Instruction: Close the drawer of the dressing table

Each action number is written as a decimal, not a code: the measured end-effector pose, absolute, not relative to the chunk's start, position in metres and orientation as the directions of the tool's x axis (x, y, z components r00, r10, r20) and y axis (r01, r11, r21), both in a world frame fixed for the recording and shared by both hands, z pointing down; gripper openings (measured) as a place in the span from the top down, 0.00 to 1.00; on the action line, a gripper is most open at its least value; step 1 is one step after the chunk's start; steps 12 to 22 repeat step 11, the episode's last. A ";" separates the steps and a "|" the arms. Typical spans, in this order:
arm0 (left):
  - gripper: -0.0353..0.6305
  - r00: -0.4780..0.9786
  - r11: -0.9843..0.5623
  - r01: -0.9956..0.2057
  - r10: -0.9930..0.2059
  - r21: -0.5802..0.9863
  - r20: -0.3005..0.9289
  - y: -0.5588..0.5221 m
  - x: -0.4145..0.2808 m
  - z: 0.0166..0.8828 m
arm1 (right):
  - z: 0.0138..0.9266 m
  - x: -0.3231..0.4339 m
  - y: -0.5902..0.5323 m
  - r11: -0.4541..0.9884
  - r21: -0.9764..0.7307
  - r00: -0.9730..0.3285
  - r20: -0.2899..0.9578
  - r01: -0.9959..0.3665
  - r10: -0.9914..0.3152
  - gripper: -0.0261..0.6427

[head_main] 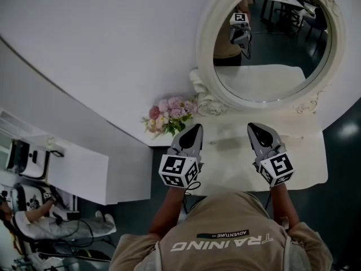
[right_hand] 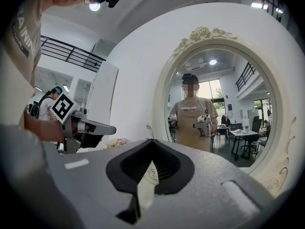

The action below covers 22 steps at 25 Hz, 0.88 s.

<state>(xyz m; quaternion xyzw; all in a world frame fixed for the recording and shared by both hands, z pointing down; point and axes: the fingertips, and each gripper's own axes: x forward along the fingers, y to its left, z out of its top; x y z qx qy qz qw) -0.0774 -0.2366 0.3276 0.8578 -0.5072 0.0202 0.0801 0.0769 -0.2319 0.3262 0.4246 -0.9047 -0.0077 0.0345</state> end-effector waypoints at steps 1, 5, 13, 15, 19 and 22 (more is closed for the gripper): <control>0.92 0.482 -0.469 -0.875 -0.868 0.120 0.119 -0.237 -0.078 0.330 | 0.327 0.076 -0.231 0.643 0.045 -0.641 0.058 -0.764 -0.766 0.96; 0.92 0.468 -0.455 -0.882 -0.875 0.120 0.125 -0.240 -0.083 0.333 | 0.327 0.071 -0.235 0.655 0.050 -0.652 0.058 -0.754 -0.756 0.96; 0.92 0.454 -0.441 -0.890 -0.883 0.117 0.123 -0.247 -0.088 0.336 | 0.326 0.068 -0.242 0.657 0.056 -0.654 0.055 -0.752 -0.754 0.96; 0.92 0.454 -0.441 -0.890 -0.883 0.117 0.123 -0.247 -0.088 0.336 | 0.326 0.068 -0.242 0.657 0.056 -0.654 0.055 -0.752 -0.754 0.96; 0.92 0.454 -0.441 -0.890 -0.883 0.117 0.123 -0.247 -0.088 0.336 | 0.326 0.068 -0.242 0.657 0.056 -0.654 0.055 -0.752 -0.754 0.96; 0.92 0.454 -0.441 -0.890 -0.883 0.117 0.123 -0.247 -0.088 0.336 | 0.326 0.068 -0.242 0.657 0.056 -0.654 0.055 -0.752 -0.754 0.96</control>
